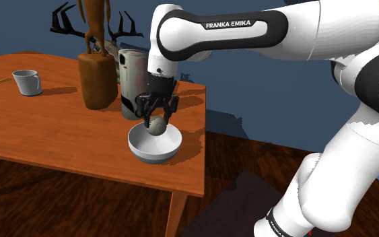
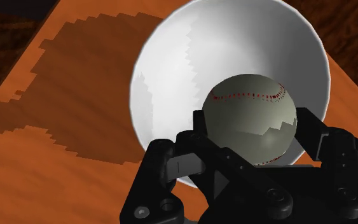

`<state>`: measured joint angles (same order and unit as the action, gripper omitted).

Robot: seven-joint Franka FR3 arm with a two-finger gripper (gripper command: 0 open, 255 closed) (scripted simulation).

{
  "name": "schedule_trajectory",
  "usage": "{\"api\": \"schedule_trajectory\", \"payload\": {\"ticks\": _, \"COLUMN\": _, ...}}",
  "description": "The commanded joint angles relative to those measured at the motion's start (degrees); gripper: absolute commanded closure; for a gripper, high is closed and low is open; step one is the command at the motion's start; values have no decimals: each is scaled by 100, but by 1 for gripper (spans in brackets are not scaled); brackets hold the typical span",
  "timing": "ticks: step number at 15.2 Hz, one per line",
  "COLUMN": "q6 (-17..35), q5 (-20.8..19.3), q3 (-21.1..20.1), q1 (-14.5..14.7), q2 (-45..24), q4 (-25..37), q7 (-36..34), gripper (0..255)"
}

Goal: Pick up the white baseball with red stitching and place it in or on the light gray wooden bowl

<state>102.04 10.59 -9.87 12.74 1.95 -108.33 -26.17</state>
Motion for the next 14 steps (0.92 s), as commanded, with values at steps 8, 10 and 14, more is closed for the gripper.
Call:
{"api": "schedule_trajectory", "payload": {"ticks": 8, "q6": 165, "q5": 3, "q3": -9, "q1": 8, "q2": -31, "q4": -129, "q7": 12, "gripper": 255}}
{"api": "schedule_trajectory", "payload": {"ticks": 10, "q6": 165, "q5": 3, "q3": -9, "q1": 8, "q2": -31, "q4": -129, "q7": 12, "gripper": 0}}
{"api": "schedule_trajectory", "payload": {"ticks": 14, "q6": 165, "q5": 3, "q3": -9, "q1": 8, "q2": -31, "q4": -129, "q7": 12, "gripper": 0}}
